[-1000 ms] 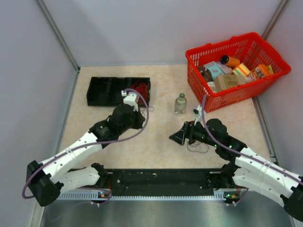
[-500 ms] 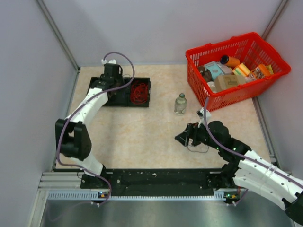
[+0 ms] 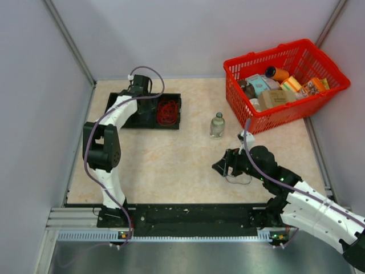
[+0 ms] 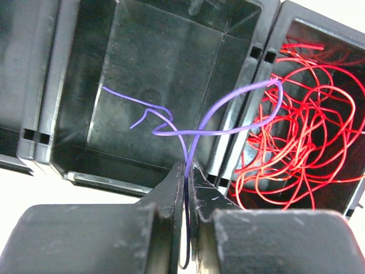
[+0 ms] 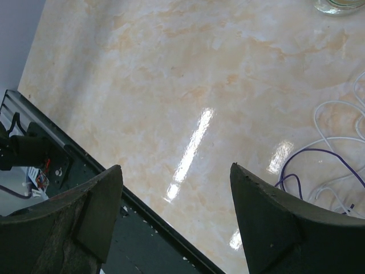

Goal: Untangle the cables

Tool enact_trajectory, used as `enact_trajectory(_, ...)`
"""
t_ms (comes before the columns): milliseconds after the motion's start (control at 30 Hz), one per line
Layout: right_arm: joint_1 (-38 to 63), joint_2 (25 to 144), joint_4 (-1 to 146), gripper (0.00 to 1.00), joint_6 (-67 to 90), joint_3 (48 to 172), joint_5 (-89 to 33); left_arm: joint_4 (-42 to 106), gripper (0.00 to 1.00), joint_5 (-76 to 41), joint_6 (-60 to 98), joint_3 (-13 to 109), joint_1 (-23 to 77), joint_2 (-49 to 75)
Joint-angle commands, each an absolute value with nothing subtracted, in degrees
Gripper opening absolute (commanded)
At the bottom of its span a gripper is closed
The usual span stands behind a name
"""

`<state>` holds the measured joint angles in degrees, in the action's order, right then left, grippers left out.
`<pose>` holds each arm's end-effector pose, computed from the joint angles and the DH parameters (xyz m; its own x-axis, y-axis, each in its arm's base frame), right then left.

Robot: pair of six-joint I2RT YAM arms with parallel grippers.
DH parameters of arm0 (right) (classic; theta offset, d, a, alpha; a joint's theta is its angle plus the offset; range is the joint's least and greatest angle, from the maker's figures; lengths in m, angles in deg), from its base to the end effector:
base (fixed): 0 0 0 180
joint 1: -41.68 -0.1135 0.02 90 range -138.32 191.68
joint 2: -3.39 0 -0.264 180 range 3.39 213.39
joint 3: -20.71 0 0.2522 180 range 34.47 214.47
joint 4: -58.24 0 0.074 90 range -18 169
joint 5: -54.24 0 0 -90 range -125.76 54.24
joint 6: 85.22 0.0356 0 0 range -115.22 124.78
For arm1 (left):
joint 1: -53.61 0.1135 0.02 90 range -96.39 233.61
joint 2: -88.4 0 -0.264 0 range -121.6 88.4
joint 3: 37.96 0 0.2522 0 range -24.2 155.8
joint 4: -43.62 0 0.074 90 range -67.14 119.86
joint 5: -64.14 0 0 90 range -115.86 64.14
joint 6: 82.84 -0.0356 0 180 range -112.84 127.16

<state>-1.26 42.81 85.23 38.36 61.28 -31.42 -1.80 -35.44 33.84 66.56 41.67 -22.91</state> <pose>0.1202 0.1156 0.2385 -0.6691 0.1307 -0.7316 -0.4310 0.7337 0.5253 0.4251 -0.0838 0.2434 -0.7376 -0.2966 -0.6066 -0.2540 0.9543 -0.1576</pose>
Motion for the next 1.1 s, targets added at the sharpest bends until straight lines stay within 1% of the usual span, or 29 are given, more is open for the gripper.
enact_trajectory(0, -0.86, 42.85, 84.48, 0.75, 38.0, 62.34, -31.72, -2.3, 0.1, -35.88, 32.03, 70.54, 43.42, -23.49)
enact_trajectory(33, -0.86, 42.77, 84.48, 0.75, 38.27, 62.25, -31.72, -2.57, 0.16, -35.53, 31.77, 70.55, 43.68, -23.49)
enact_trajectory(133, -0.86, 42.24, 84.74, 0.74, 38.97, 62.07, -31.71, -3.01, 0.45, -36.22, 31.42, 69.76, 43.77, -20.95)
enact_trajectory(167, -0.86, 42.06, 85.35, 0.74, 39.14, 61.98, -32.15, -2.75, 0.53, -36.49, 31.5, 69.24, 43.77, -19.81)
enact_trajectory(233, -0.86, 41.89, 87.1, 0.74, 39.41, 62.16, -33.99, -2.92, 0.64, -36.41, 31.59, 68.71, 43.77, -17.61)
enact_trajectory(267, -0.86, 41.89, 88.68, 0.74, 39.76, 62.51, -35.57, -3.53, 0.66, -35.79, 31.85, 68.7, 43.77, -16.38)
enact_trajectory(333, -0.86, 41.8, 92.63, 0.74, 41.34, 63.39, -42.05, -4.33, 0.68, -33.25, 32.9, 67.31, 43.6, -13.05)
enact_trajectory(400, -0.86, 41.8, 96.32, 0.74, 43.27, 63.92, -48.03, -1.97, 0.69, -28.17, 33.61, 63.45, 42.98, -8.57)
enact_trajectory(433, -0.86, 41.8, 98.34, 0.74, 45.19, 64.18, -51.37, -0.39, 0.69, -26.23, 33.96, 60.65, 42.46, -5.76)
enact_trajectory(533, -0.6, 43.2, 106.42, 0.74, 52.13, 65.14, -62.18, 7.34, 0.67, -15.0, 33.7, 50.81, 39.82, 2.59)
enact_trajectory(633, 1.42, 44.35, 113.9, 0.72, 57.67, 66.29, -68.71, 12.02, 0.68, -6.19, 32.48, 42.36, 36.4, 8.57)
enact_trajectory(733, 6.5, 42.33, 115.77, 0.68, 58.31, 65.33, -67.67, 11.93, 0.69, -6.43, 30.28, 37.52, 29.65, 13.06)
enact_trajectory(867, 14.33, 41.36, 110.77, 0.63, 53.75, 64.18, -61.87, 15.35, 0.69, -7.48, 32.63, 30.75, 18.23, 17.64)
enact_trajectory(1000, 19.78, 42.05, 101.99, 0.49, 46.81, 63.22, -57.92, 24.22, 0.68, -7.3, 38.52, 24.16, 7.5, 18.61)
enact_trajectory(1067, 21.81, 44.24, 97.85, 0.46, 43.9, 63.04, -54.32, 26.6, 0.69, -8.97, 39.5, 22.57, 3.62, 17.82)
